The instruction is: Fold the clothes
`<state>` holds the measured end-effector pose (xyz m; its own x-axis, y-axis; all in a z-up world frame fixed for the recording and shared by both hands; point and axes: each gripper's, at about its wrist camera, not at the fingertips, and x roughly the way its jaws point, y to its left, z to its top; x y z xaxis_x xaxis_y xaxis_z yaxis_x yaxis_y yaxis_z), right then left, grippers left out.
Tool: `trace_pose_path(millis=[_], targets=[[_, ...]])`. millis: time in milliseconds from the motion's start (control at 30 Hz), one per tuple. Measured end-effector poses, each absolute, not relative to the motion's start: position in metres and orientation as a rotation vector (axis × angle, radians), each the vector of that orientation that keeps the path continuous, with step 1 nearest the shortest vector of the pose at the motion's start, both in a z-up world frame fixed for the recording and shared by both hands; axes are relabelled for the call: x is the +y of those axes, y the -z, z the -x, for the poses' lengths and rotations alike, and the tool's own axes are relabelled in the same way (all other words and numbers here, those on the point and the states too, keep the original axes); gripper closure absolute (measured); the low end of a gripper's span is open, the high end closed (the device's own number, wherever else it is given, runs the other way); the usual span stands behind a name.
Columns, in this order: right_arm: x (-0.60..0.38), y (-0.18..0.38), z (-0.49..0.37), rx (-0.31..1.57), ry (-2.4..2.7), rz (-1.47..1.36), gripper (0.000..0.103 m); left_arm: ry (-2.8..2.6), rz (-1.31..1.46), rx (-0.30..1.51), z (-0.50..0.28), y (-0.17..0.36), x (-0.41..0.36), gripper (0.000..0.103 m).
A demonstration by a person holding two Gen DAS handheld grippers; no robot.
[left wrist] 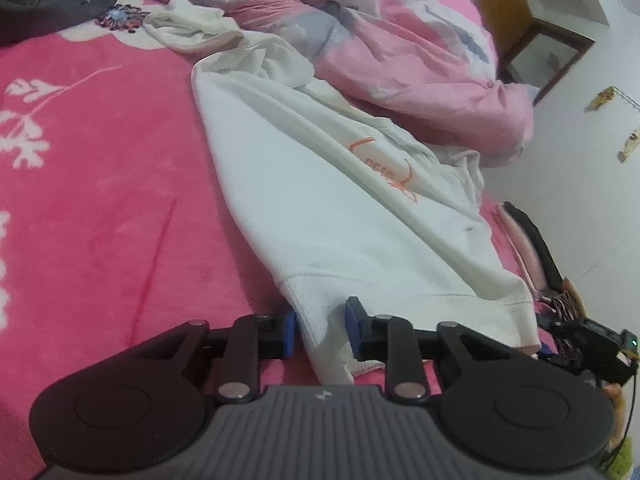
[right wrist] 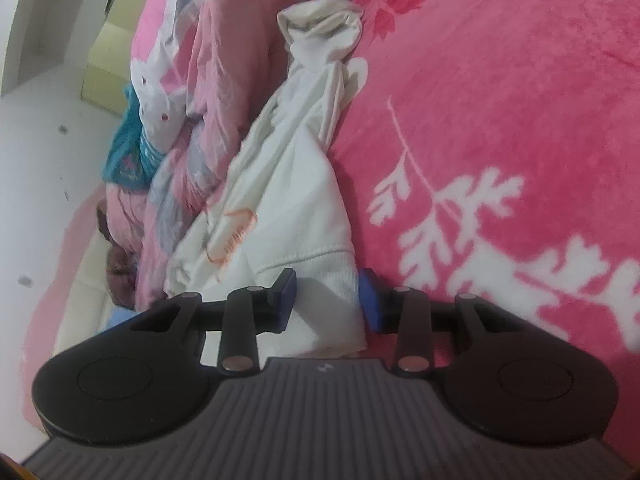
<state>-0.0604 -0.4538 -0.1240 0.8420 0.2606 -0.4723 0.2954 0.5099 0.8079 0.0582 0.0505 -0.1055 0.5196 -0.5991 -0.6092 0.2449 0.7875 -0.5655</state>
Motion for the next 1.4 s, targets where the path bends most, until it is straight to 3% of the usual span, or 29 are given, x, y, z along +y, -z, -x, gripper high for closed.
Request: trace_pose_path(millis=[133, 300, 367, 400, 533, 800, 1000, 1133, 1167, 1233, 1400], targets=[[-0.464, 0.119, 0.074, 0.517, 0.029, -1.102, 0.068, 0.523, 0.489, 0.908, -0.059, 0.108, 0.056, 0.078], [-0.462, 0.134, 0.062, 0.606, 0.007, -1.14, 0.067, 0.503, 0.504, 0.917, -0.061, 0.109, 0.054, 0.08], [-0.455, 0.136, 0.057, 0.629, -0.008, -1.111, 0.068, 0.482, 0.498, 0.924, -0.062, 0.109, 0.051, 0.084], [-0.453, 0.134, 0.055, 0.632, -0.004, -1.085, 0.068, 0.469, 0.494, 0.928, -0.063, 0.108, 0.051, 0.091], [-0.453, 0.12, 0.055, 0.593, -0.01, -1.05, 0.09, 0.449, 0.512, 0.941, -0.066, 0.109, 0.051, 0.094], [-0.413, 0.084, 0.005, 0.576, -0.138, -0.877, 0.095, 0.427, 0.462, 0.924, -0.061, 0.107, 0.043, 0.094], [-0.363, 0.091, -0.065, 0.646, -0.226, -0.699, 0.092, 0.41, 0.414, 0.919, -0.06, 0.104, 0.036, 0.094], [-0.385, 0.08, -0.05, 0.563, -0.233, -0.768, 0.09, 0.414, 0.402, 0.913, -0.06, 0.104, 0.037, 0.094], [-0.396, 0.076, -0.036, 0.531, -0.223, -0.808, 0.087, 0.418, 0.406, 0.913, -0.06, 0.105, 0.038, 0.094], [-0.418, 0.072, -0.009, 0.487, -0.196, -0.897, 0.071, 0.426, 0.418, 0.912, -0.06, 0.106, 0.04, 0.094], [-0.435, 0.093, 0.049, 0.545, -0.139, -1.104, 0.058, 0.444, 0.445, 0.905, -0.06, 0.11, 0.043, 0.094]])
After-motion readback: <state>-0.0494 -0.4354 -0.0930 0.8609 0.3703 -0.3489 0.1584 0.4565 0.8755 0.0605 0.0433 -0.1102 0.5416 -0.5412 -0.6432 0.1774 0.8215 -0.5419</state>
